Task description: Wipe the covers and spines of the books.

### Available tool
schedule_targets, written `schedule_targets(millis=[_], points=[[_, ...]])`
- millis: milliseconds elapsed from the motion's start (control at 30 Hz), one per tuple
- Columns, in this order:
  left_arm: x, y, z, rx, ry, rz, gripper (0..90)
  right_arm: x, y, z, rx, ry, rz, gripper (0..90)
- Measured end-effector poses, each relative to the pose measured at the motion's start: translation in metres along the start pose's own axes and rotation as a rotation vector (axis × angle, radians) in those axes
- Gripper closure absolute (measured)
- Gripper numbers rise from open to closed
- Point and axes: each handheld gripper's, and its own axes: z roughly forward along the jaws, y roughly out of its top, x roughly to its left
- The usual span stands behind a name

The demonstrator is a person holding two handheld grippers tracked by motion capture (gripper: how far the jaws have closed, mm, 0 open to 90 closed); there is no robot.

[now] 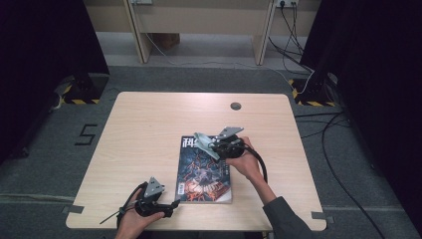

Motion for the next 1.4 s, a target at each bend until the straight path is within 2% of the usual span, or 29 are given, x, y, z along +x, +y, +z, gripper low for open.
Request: schedule_targets(millis=[133, 233, 367, 467, 600, 700, 767, 867, 933, 1033, 1067, 1200, 1267, 1367, 1400], points=[[0.000, 0.000, 0.000, -0.002, 0.000, 0.000, 20.7, 0.005, -0.009, 0.018, 0.081, 0.015, -0.021, 80.9], [0.000, 0.001, 0.001, -0.006, 0.000, 0.002, 20.8, 0.005, -0.015, 0.027, 0.122, 0.000, -0.034, 79.4], [-0.001, 0.002, 0.002, -0.001, -0.001, 0.006, 20.9, 0.005, -0.015, 0.027, 0.127, 0.009, -0.016, 75.3], [-0.003, 0.007, 0.007, -0.019, -0.004, 0.003, 21.3, 0.005, -0.012, 0.028, 0.119, 0.002, -0.003, 68.6], [-0.005, 0.015, 0.015, -0.029, -0.011, 0.015, 21.6, 0.008, -0.005, 0.031, 0.084, 0.011, -0.004, 64.4], [-0.004, 0.022, 0.025, -0.027, -0.001, 0.017, 22.4, 0.012, -0.002, 0.037, 0.102, 0.005, -0.015, 65.1], [-0.001, 0.026, 0.032, -0.019, -0.005, 0.010, 23.1, 0.014, -0.003, 0.043, 0.129, -0.010, -0.044, 67.1], [-0.001, 0.029, 0.040, -0.007, 0.004, -0.009, 23.3, 0.012, -0.004, 0.043, 0.121, -0.008, -0.042, 69.4], [-0.002, 0.031, 0.040, 0.006, 0.003, -0.009, 24.1, 0.011, -0.005, 0.042, 0.119, -0.004, -0.025, 69.6], [-0.004, 0.031, 0.039, 0.011, 0.002, -0.001, 29.9, 0.010, -0.006, 0.042, 0.114, -0.002, -0.035, 69.8], [-0.007, 0.031, 0.038, 0.009, 0.015, 0.015, 30.6, 0.012, -0.007, 0.042, 0.113, -0.008, -0.024, 69.9], [-0.012, 0.030, 0.035, 0.029, 0.012, 0.011, 31.0, 0.016, -0.009, 0.038, 0.124, -0.018, -0.036, 70.0], [-0.016, 0.028, 0.033, 0.031, 0.022, 0.024, 31.4, 0.019, -0.011, 0.035, 0.126, -0.014, -0.024, 70.0], [-0.025, 0.026, 0.029, 0.035, 0.037, 0.066, 33.1, 0.023, -0.015, 0.031, 0.126, -0.012, -0.034, 69.9], [-0.025, 0.026, 0.029, 0.035, 0.037, 0.066, 35.1, 0.025, -0.016, 0.030, 0.129, -0.016, -0.027, 69.9]])
